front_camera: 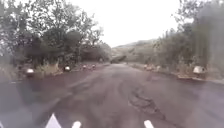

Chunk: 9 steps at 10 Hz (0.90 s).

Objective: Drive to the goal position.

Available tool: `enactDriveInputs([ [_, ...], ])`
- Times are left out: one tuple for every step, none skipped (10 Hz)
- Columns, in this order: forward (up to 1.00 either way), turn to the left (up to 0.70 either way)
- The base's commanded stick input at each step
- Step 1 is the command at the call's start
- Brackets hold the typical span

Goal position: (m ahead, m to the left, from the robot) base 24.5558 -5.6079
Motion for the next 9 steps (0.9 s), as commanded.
enactDriveInputs([
  [1.00, 0.00],
  [1.00, 0.00],
  [1.00, 0.00],
  [1.00, 0.00],
  [1.00, 0.00],
  [1.00, 0.00],
  [1.00, -0.39],
  [1.00, -0.25],
  [1.00, -0.10],
])
